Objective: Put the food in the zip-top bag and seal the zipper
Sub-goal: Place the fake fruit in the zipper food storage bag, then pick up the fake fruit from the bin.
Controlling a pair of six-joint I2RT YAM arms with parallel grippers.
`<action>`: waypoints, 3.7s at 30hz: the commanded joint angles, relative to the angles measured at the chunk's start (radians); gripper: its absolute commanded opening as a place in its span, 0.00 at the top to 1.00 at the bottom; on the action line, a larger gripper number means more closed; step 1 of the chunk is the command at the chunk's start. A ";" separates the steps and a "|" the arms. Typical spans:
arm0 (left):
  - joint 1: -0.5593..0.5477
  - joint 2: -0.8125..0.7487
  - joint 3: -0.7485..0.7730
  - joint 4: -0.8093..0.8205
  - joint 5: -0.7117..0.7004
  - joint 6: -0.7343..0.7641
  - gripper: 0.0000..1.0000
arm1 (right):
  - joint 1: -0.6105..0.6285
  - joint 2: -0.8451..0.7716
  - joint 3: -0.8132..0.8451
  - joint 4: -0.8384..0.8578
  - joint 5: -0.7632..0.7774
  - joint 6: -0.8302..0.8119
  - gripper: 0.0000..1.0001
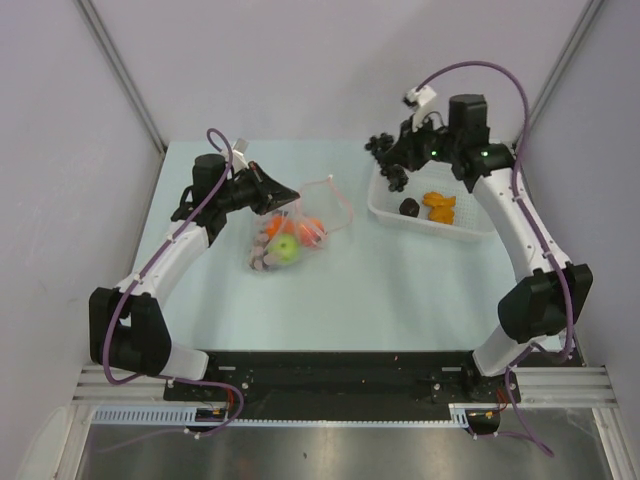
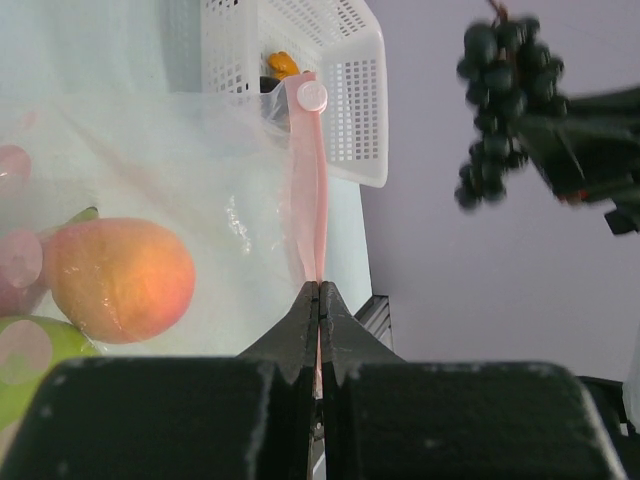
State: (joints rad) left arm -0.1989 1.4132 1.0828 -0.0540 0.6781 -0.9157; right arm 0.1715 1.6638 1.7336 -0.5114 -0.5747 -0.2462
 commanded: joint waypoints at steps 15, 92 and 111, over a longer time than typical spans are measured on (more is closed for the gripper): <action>-0.013 -0.053 0.000 0.046 0.043 0.029 1.00 | 0.322 0.197 0.157 -0.311 -0.151 0.024 1.00; -0.042 -0.011 0.035 0.103 0.066 -0.028 1.00 | 0.002 0.498 0.034 -0.062 0.427 -0.133 0.21; -0.043 -0.019 0.046 0.103 0.064 -0.029 1.00 | -0.012 0.223 0.153 -0.154 0.153 -0.019 0.79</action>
State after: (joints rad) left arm -0.2382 1.4136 1.0775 0.0345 0.7433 -0.9600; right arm 0.1452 2.0598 1.8004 -0.6655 -0.2493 -0.3450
